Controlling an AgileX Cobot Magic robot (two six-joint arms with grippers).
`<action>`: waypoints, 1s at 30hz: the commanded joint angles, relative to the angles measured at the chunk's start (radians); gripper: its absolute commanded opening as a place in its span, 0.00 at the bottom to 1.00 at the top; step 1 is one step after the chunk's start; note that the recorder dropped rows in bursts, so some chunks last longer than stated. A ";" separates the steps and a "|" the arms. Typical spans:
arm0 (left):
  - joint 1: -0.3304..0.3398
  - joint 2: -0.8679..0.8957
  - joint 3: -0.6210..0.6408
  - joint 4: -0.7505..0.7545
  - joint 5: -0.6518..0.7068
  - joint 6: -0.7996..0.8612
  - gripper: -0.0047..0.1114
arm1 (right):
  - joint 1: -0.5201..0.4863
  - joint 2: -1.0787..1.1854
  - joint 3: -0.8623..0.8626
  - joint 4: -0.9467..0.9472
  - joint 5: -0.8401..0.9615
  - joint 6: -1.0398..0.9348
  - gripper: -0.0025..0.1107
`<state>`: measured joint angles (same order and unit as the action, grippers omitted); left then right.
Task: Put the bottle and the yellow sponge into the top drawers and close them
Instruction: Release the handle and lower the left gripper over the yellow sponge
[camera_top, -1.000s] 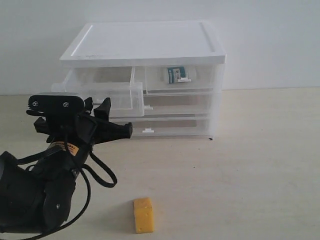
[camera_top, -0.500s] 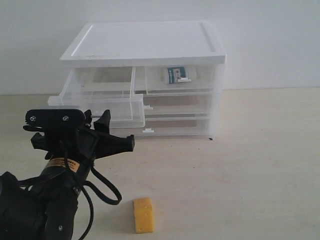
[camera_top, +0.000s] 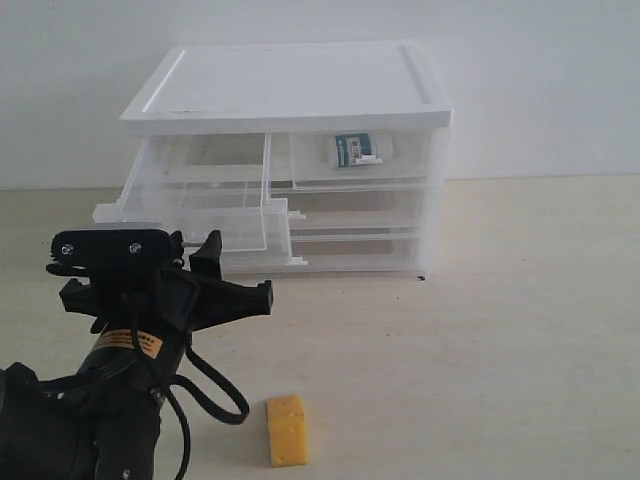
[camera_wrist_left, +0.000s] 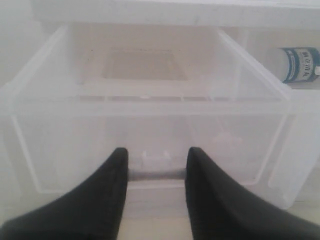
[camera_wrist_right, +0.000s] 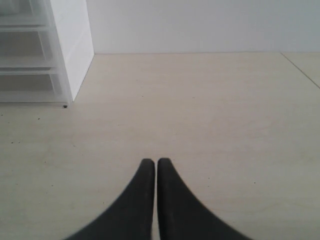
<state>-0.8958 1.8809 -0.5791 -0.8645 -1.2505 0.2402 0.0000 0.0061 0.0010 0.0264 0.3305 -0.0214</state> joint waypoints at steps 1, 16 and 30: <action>-0.012 -0.002 0.019 -0.007 0.029 0.021 0.38 | 0.000 -0.006 -0.001 -0.009 -0.007 -0.002 0.02; -0.115 -0.277 0.165 -0.007 0.410 0.242 0.64 | 0.000 -0.006 -0.001 -0.009 -0.007 -0.002 0.02; -0.118 -0.322 -0.126 -0.880 0.843 1.276 0.54 | 0.000 -0.006 -0.001 -0.006 -0.007 -0.002 0.02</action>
<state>-1.0058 1.5420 -0.6812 -1.6990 -0.4145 1.4763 0.0000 0.0061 0.0010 0.0264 0.3305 -0.0214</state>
